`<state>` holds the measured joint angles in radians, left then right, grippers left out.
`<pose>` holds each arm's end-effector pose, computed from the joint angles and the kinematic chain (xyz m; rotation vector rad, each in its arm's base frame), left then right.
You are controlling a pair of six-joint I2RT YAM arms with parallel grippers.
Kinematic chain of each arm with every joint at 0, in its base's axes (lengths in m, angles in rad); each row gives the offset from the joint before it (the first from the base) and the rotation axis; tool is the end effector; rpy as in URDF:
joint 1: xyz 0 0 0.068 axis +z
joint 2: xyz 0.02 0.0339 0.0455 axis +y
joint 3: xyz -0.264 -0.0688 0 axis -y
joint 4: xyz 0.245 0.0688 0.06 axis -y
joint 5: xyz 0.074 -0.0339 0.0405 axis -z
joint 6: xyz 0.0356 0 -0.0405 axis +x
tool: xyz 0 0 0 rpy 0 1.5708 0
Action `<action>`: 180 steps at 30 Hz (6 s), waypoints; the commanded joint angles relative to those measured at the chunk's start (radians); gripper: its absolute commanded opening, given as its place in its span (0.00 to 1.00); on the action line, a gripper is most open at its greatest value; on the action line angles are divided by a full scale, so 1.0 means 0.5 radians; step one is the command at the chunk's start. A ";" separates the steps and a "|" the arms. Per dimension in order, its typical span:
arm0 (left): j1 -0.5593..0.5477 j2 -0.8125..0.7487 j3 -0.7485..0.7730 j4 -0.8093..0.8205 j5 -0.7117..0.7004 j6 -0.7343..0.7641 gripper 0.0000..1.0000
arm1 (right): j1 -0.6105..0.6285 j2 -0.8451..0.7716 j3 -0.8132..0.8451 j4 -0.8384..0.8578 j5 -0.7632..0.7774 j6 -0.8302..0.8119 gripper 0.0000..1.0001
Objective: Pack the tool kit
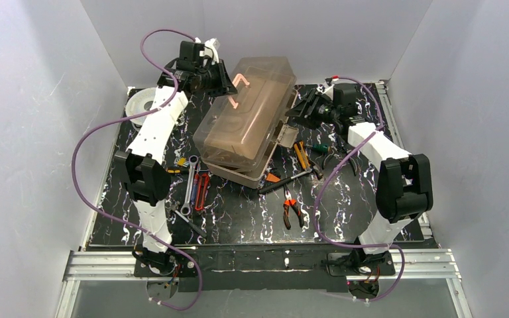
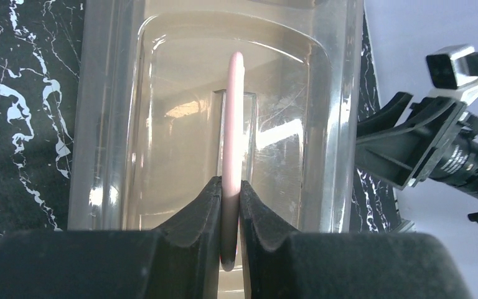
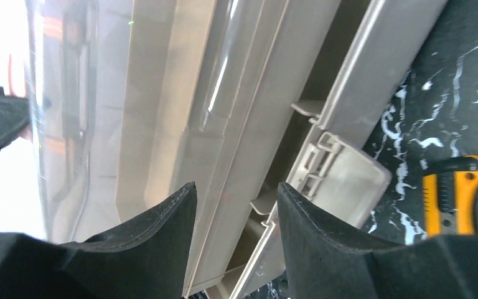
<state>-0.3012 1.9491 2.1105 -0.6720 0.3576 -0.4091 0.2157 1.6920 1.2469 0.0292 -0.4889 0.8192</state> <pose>0.4197 -0.1434 0.4050 0.1107 2.1438 -0.7968 0.3826 0.1009 0.2816 0.2976 2.1022 1.1297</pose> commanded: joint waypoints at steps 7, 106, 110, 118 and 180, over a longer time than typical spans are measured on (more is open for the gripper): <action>0.184 -0.133 -0.001 0.108 0.211 -0.143 0.00 | 0.118 0.120 -0.030 0.705 -0.412 0.315 0.79; -1.254 -0.456 -0.675 0.126 -2.471 1.910 0.54 | 0.372 0.130 0.556 0.738 -0.417 0.378 0.47; -1.254 -0.474 -0.759 0.356 -2.635 2.054 0.40 | 0.368 0.120 0.548 0.728 -0.404 0.380 0.50; -1.251 -0.526 -0.889 0.654 -2.726 2.190 0.16 | 0.248 -0.021 0.350 0.649 -0.252 0.371 0.59; -0.253 -1.040 -1.126 -0.035 -1.674 0.837 0.00 | -0.195 1.009 1.484 -1.087 0.347 -0.449 0.01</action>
<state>-0.5026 1.4574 1.5936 -0.5159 -0.6224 0.1539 0.2016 2.1994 1.9114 -0.5072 -0.3401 0.6514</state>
